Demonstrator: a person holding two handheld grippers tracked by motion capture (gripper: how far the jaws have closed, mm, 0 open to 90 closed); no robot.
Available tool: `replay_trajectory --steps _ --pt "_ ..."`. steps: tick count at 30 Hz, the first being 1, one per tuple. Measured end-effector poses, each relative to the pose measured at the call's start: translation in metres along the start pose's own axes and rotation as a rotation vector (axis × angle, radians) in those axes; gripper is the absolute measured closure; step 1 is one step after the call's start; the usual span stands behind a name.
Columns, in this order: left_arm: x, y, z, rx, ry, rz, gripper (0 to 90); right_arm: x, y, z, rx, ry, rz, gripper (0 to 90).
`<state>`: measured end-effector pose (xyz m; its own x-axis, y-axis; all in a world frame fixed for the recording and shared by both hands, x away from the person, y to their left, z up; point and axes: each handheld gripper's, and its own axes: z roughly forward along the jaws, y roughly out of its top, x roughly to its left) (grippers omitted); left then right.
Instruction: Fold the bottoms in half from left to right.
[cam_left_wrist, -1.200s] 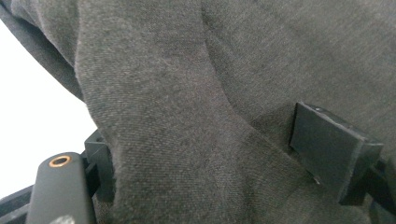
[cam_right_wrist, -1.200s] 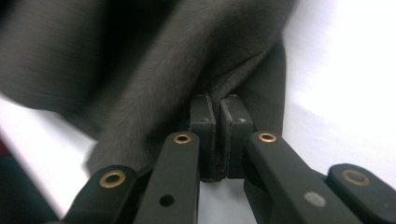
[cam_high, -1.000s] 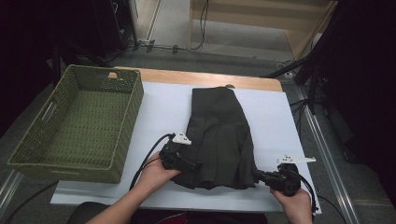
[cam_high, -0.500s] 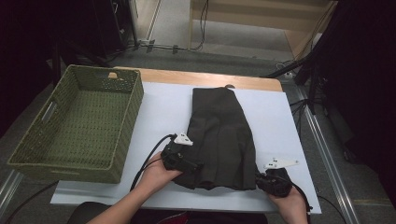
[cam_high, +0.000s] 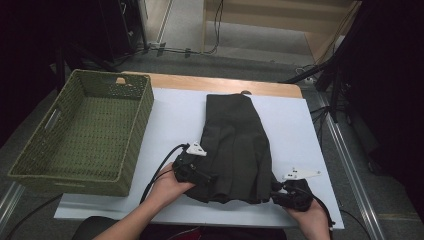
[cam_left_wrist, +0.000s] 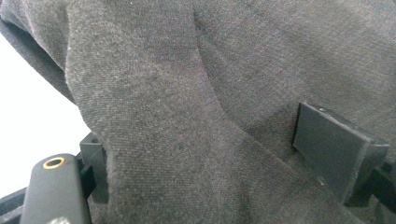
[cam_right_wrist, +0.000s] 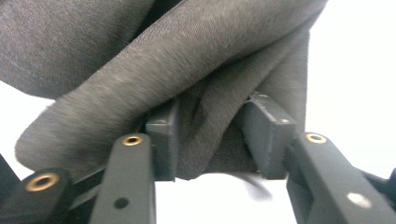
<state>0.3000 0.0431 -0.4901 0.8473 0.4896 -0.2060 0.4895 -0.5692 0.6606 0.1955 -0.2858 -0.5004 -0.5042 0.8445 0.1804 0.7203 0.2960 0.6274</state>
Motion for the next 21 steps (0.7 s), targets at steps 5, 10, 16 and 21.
replay_trajectory --steps 5,10,16,21 --pt "0.0 0.0 -0.001 0.003 0.0 0.001 17.5 -0.005 -0.001 -0.021 -0.023 -0.041 0.033 52.7" --pt "0.001 0.0 -0.001 0.003 -0.003 0.003 17.5 -0.003 0.007 -0.042 -0.107 -0.028 0.084 55.2" --pt "0.001 0.0 -0.001 0.001 -0.003 -0.001 17.6 0.009 0.018 -0.043 -0.127 -0.028 0.071 55.9" --pt "0.001 0.0 -0.001 -0.001 -0.002 -0.002 17.5 0.02 0.025 -0.034 -0.124 -0.019 0.046 55.3"
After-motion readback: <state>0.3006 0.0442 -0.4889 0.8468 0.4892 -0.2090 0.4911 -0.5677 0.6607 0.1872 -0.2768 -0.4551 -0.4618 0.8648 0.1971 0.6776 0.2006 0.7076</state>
